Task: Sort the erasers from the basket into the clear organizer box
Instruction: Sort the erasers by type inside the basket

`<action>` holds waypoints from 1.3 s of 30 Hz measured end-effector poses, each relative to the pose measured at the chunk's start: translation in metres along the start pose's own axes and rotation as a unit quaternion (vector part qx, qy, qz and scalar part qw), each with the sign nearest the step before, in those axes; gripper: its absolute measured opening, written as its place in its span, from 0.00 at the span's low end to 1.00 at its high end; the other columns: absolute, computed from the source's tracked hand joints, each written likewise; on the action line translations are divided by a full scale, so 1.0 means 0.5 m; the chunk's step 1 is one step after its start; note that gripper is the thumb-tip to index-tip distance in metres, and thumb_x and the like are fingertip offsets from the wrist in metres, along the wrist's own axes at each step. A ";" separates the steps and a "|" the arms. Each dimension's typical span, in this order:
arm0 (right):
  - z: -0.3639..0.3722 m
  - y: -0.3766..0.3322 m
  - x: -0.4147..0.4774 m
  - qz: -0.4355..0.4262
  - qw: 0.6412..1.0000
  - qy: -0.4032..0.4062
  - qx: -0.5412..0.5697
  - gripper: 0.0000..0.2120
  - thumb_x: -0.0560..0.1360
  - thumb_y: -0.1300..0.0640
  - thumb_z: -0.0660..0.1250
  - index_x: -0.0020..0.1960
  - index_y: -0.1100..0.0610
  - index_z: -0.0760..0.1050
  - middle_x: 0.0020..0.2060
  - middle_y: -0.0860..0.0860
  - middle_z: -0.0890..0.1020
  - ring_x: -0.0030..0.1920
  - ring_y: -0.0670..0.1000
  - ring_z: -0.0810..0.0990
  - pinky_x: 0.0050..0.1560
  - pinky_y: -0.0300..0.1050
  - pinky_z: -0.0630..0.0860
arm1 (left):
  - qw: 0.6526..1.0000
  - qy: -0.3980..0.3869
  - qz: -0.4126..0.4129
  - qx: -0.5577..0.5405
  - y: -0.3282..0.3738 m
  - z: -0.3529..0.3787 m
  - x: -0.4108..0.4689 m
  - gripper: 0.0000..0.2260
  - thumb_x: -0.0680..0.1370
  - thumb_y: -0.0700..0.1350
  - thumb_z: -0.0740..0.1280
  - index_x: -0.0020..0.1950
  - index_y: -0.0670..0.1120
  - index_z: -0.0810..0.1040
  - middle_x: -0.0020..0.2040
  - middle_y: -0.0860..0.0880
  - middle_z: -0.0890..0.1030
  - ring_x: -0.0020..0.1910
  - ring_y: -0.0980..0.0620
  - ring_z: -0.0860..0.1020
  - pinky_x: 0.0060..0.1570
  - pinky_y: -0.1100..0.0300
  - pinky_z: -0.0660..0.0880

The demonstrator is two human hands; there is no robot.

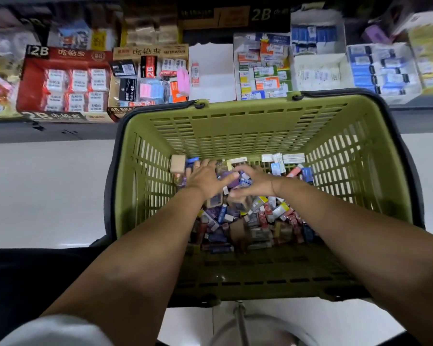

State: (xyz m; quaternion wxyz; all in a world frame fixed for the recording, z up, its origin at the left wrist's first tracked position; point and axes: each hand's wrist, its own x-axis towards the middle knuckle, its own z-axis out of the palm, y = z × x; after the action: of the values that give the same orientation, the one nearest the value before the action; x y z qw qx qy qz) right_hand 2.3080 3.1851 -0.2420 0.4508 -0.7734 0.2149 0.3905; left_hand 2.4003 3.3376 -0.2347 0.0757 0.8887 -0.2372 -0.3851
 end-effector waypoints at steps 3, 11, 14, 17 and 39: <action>0.022 0.002 -0.001 -0.001 1.000 0.005 -0.025 0.41 0.64 0.34 0.72 0.71 0.40 0.56 0.70 0.49 0.54 0.72 0.59 0.60 0.69 0.56 0.62 | 0.998 -0.019 -0.024 -0.054 -0.004 -0.005 -0.001 0.42 0.70 0.76 0.51 0.77 0.52 0.58 0.78 0.47 0.59 0.76 0.44 0.57 0.74 0.42 0.48; 0.009 0.035 -0.044 0.016 0.998 -0.067 -0.001 0.38 0.66 0.42 0.75 0.70 0.44 0.61 0.73 0.49 0.60 0.70 0.53 0.62 0.69 0.54 0.64 | 0.957 -0.136 -0.005 -0.257 0.041 0.000 -0.045 0.25 0.73 0.73 0.55 0.63 0.60 0.70 0.74 0.51 0.65 0.69 0.47 0.67 0.62 0.51 0.64; 0.013 0.046 -0.072 0.028 0.995 -0.091 0.038 0.46 0.67 0.46 0.76 0.76 0.44 0.53 0.76 0.47 0.55 0.75 0.53 0.56 0.72 0.52 0.58 | 0.946 -0.178 -0.019 -0.270 0.055 -0.005 -0.066 0.29 0.71 0.75 0.55 0.67 0.62 0.69 0.75 0.51 0.63 0.69 0.44 0.66 0.57 0.45 0.64; 0.009 0.071 -0.101 0.039 0.990 -0.110 0.079 0.42 0.68 0.53 0.76 0.75 0.49 0.57 0.74 0.49 0.60 0.74 0.53 0.57 0.72 0.51 0.58 | 0.954 -0.208 -0.028 -0.214 0.059 -0.015 -0.084 0.42 0.63 0.81 0.50 0.72 0.63 0.66 0.78 0.52 0.58 0.74 0.42 0.61 0.65 0.37 0.60; -0.052 0.019 -0.085 -0.048 0.988 0.131 -0.061 0.31 0.74 0.48 0.69 0.73 0.54 0.63 0.72 0.54 0.64 0.70 0.55 0.65 0.68 0.43 0.63 | 0.961 0.045 -0.056 -0.269 0.024 0.043 -0.118 0.30 0.79 0.65 0.51 0.56 0.44 0.80 0.59 0.41 0.80 0.58 0.42 0.76 0.57 0.52 0.70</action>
State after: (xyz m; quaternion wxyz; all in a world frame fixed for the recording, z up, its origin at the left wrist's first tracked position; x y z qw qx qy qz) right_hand 2.2865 3.1570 -0.2058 0.3888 -0.8533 0.2108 0.2761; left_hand 2.3456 3.3562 -0.2076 0.3006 0.8638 -0.0709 -0.3980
